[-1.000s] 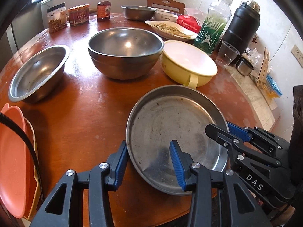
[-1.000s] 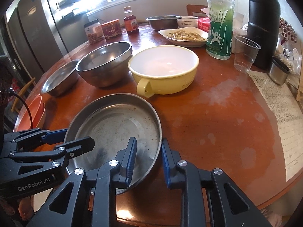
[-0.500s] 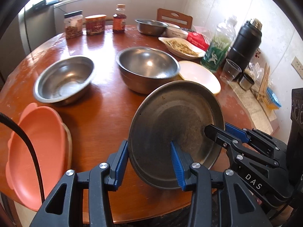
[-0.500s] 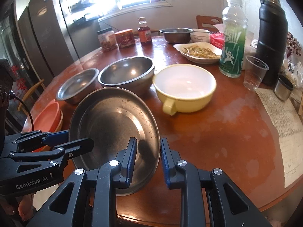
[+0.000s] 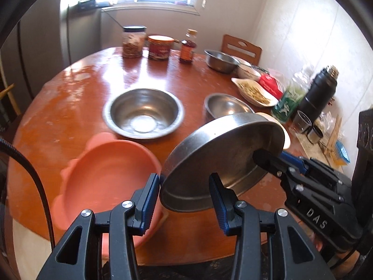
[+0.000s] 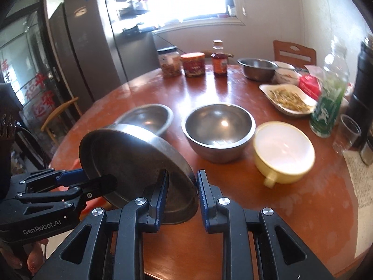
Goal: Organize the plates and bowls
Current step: 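Lift the steel pan with the right gripper toward the pink plate stack, then lower the steel pan onto the pink plate and open the right gripper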
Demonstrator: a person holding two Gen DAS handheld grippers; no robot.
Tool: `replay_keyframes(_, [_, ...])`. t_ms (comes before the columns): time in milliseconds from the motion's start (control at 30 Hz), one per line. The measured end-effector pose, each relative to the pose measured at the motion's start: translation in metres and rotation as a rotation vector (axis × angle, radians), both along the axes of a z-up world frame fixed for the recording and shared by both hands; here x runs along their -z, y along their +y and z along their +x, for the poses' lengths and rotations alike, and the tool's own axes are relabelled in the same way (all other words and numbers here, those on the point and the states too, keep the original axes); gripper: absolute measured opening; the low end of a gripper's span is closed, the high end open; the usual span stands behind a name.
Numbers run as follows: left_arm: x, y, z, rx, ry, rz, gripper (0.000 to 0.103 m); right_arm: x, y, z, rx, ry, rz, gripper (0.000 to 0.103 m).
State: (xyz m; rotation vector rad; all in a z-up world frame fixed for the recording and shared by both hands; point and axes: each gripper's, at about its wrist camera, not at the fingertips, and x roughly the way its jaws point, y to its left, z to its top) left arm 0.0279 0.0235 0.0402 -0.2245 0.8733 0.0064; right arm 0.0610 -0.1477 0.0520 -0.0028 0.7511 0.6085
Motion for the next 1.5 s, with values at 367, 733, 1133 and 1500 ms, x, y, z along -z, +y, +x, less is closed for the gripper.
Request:
replay_keyframes(367, [0.0,0.064,-0.037,-0.122,0.068,-0.022,0.044,-0.02,0.079,-0.012,-0.177,-0.026,-0.008,0.026])
replay_keyframes(733, [0.028,0.115,-0.039,-0.233,0.113,-0.054,0.044,0.007,0.143,-0.006,-0.275,0.003,-0.08,0.026])
replay_keyframes(1133, [0.044,0.125,-0.027,-0.225,0.147,-0.063,0.044,0.034,0.163,0.006,-0.27,0.066,-0.144,0.026])
replay_keyframes(1500, [0.045,0.127,-0.023,-0.22,0.14,-0.035,0.044,0.046,0.165,0.007,-0.268,0.094,-0.156,0.027])
